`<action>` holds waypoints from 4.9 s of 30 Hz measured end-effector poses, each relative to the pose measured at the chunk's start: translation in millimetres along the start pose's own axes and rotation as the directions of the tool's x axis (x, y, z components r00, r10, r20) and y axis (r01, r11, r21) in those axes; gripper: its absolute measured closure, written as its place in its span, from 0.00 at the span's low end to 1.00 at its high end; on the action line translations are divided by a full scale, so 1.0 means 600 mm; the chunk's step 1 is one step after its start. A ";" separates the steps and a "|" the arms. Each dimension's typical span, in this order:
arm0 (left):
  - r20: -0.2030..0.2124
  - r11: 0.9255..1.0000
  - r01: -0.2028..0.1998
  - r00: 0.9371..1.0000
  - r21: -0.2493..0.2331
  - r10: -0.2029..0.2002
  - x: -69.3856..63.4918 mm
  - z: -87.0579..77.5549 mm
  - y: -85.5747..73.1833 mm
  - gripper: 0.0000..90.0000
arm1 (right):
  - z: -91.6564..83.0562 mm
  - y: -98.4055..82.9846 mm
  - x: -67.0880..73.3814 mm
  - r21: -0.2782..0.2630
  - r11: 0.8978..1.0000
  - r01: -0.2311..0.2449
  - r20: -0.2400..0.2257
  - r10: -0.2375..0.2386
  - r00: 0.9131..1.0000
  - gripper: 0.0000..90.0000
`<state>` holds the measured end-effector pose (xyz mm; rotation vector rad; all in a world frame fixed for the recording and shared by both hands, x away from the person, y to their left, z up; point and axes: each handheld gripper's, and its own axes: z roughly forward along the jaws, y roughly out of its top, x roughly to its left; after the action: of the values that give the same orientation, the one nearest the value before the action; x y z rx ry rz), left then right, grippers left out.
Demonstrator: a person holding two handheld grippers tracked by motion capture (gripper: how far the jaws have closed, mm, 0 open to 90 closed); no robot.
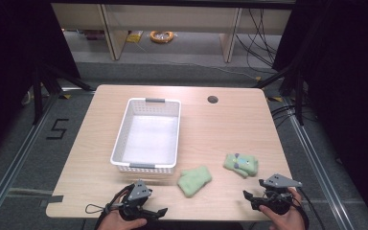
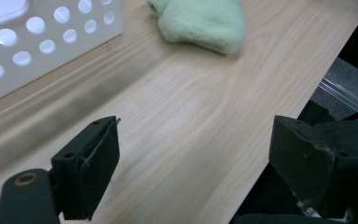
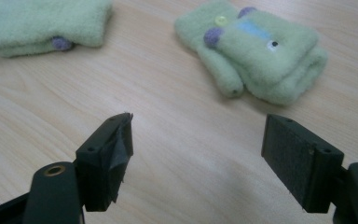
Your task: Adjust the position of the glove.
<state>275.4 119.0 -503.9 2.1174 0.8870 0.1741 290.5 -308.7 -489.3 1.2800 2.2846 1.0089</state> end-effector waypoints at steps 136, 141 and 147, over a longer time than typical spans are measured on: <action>0.066 0.983 -0.172 0.984 0.069 0.167 -0.050 0.150 0.124 0.90 | 0.072 0.065 0.075 0.095 0.995 0.026 -0.230 -0.004 0.973 0.94; 0.070 0.985 -0.154 0.986 0.074 0.149 -0.053 0.150 0.122 0.89 | 0.076 0.064 0.072 0.098 0.995 0.033 -0.228 -0.009 0.974 0.93; 0.070 0.985 -0.151 0.987 0.079 0.145 -0.045 0.146 0.123 0.78 | 0.074 0.066 0.074 0.122 0.992 0.039 -0.226 -0.011 0.974 0.86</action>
<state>330.1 14.5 -503.0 2.2555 0.7110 0.1472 316.6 -239.3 -489.4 1.2363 2.5655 1.0646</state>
